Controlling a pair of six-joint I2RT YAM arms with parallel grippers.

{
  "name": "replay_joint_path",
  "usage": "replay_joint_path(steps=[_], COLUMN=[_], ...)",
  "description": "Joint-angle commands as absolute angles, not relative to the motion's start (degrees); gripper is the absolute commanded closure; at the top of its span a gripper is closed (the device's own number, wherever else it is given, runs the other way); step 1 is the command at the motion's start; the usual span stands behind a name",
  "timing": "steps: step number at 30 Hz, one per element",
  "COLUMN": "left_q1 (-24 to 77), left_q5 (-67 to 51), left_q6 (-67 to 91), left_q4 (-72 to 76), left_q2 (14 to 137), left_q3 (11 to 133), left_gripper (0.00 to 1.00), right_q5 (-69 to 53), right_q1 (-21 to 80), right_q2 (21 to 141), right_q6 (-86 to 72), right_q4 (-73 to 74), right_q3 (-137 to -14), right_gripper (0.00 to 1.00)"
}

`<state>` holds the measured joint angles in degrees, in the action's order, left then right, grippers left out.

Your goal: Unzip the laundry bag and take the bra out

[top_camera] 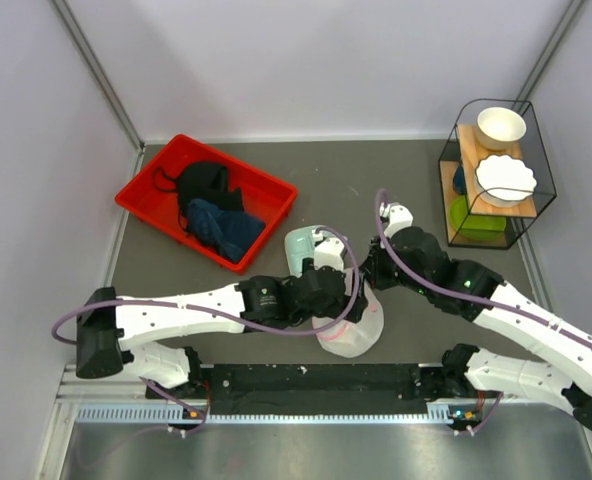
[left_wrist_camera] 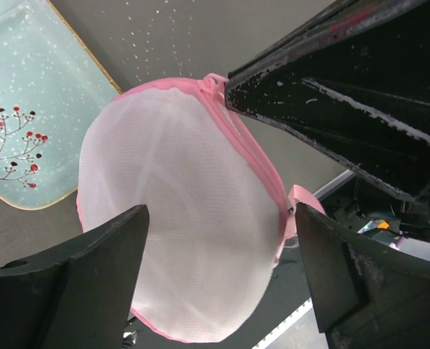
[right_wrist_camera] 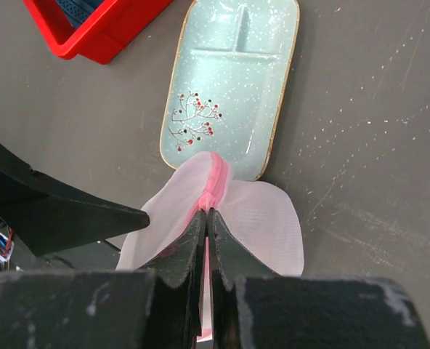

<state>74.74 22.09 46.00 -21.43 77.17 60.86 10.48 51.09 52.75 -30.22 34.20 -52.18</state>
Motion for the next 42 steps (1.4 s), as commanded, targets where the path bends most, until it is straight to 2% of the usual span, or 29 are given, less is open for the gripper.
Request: replay_joint_path(steps=[1, 3, 4, 6, 7, 10, 11, 12, 15, 20, 26, 27, 29, 30, 31, 33, 34, 42], left_q1=[75.3, 75.3, 75.3, 75.3, 75.3, 75.3, 75.3, 75.2, 74.3, 70.1, 68.4, 68.3, 67.5, 67.2, 67.0, 66.3, 66.2, 65.8], left_q5=[26.8, 28.2, 28.5, 28.7, 28.7, 28.2, 27.9, 27.4, 26.5, 18.1, 13.9, 13.7, 13.4, 12.8, 12.5, 11.5, 11.4, 6.2], left_q6=[48.6, 48.6, 48.6, 47.9, 47.2, 44.9, 44.3, 42.4, 41.0, 37.5, 31.9, 31.3, 29.9, 29.3, 28.6, 26.4, 25.8, 24.3], left_q4=[-20.6, -21.7, -22.7, -22.8, -22.9, -22.1, -21.2, -20.6, -17.6, -10.3, -9.0, -8.9, -9.3, -9.7, -10.4, -11.2, -12.3, -13.6], left_q2=[78.2, 79.3, 79.4, 78.7, 78.2, 76.2, 75.0, 74.3, 70.5, 61.2, 60.0, 60.6, 62.7, 63.4, 64.4, 65.4, 65.6, 69.8], left_q3=[64.3, 64.8, 64.9, 64.7, 64.7, 63.7, 62.9, 62.3, 58.8, 50.6, 50.8, 51.1, 52.9, 53.7, 55.6, 57.7, 59.8, 64.6], left_gripper=[0.18, 0.25, 0.33, 0.42, 0.52, 0.72, 0.89, 1.0, 1.0, 1.0, 1.0, 0.97, 0.76, 0.4, 0.24, 0.08, 0.04, 0.05], right_q5=[12.1, 12.2, 12.2, 12.2, 11.9, 9.5, 9.1, 9.5, 7.8, 3.4, -2.5, -4.1, -4.8, -5.3, -5.4, -5.5, -5.5, -4.4], right_q1=[50.5, 50.0, 49.7, 49.4, 48.6, 46.7, 46.3, 45.9, 43.0, 34.1, 32.8, 32.7, 32.8, 32.8, 32.9, 32.9, 33.0, 34.1], right_q2=[52.3, 51.9, 51.8, 51.8, 51.8, 52.0, 52.1, 51.9, 51.7, 50.8, 48.0, 47.6, 46.8, 45.9, 45.5, 44.4, 44.1, 43.3], right_q6=[-31.0, -30.9, -30.8, -30.4, -30.1, -29.9, -29.7, -29.9, -29.5, -28.4, -28.8, -29.5, -30.1, -31.1, -31.7, -33.8, -34.4, -36.5], right_q4=[32.8, 32.8, 32.8, 33.0, 33.0, 33.0, 33.0, 33.0, 33.0, 31.6, 29.2, 28.8, 28.6, 28.5, 28.3, 28.3, 28.3, 28.1], right_q3=[-55.0, -54.9, -54.9, -54.8, -54.5, -54.0, -53.9, -53.7, -52.2, -49.0, -48.4, -48.6, -49.0, -49.2, -49.3, -49.5, -49.4, -49.0], right_gripper=[1.0, 1.0, 1.0, 1.0, 1.0, 1.0, 1.0, 1.0, 1.0, 1.0, 1.0, 1.0, 1.0, 1.0, 1.0, 1.0, 1.0, 1.0])
